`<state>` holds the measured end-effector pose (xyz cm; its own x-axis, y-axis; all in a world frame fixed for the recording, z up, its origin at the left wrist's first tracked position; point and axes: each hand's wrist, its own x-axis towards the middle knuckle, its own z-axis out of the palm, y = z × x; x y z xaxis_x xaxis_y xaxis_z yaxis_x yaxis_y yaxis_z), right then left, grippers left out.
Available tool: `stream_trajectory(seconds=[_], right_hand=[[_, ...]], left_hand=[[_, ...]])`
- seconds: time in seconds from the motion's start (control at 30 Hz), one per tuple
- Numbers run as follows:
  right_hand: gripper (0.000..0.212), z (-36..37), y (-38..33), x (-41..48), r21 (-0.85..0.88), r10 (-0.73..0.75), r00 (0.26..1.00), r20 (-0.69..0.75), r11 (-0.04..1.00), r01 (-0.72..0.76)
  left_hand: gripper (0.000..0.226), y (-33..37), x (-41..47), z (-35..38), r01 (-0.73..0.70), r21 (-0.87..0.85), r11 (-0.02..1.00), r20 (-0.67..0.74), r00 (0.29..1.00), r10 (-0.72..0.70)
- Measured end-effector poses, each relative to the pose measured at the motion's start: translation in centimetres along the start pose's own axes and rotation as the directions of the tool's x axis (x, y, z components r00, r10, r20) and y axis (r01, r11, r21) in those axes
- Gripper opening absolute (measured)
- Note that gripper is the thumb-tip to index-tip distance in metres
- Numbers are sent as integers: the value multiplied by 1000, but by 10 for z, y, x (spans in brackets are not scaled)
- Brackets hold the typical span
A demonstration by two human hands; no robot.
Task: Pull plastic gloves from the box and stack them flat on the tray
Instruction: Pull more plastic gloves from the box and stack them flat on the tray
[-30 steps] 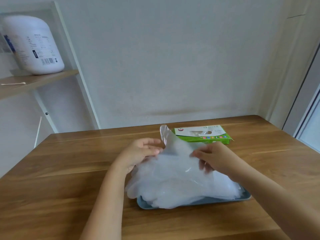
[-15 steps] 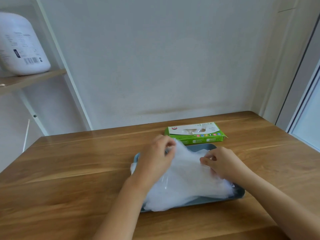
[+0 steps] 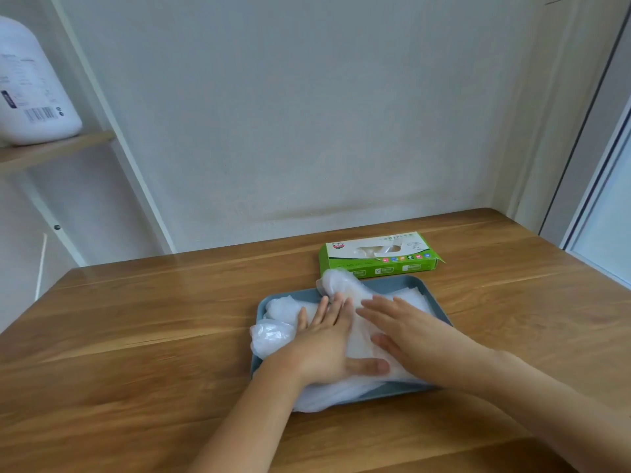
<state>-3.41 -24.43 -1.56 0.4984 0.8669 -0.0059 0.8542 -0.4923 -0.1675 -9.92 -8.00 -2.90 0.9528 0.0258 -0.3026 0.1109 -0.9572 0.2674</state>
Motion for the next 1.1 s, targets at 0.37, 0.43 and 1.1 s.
stream_trajectory(seconds=[0.37, 0.43, 1.1], right_hand=[[80, -29, 51, -7, -95, 75, 900, 429, 995, -38], [86, -39, 54, -8, -42, 91, 883, 461, 996, -81], [17, -28, 110, 122, 212, 199, 954, -225, 966, -151]], left_hand=[[124, -30, -18, -13, 143, 74, 987, 57, 987, -147], [126, -36, -24, -20, 185, 115, 976, 101, 975, -197], [52, -50, 86, -99, 78, -290, 954, -263, 952, -158]])
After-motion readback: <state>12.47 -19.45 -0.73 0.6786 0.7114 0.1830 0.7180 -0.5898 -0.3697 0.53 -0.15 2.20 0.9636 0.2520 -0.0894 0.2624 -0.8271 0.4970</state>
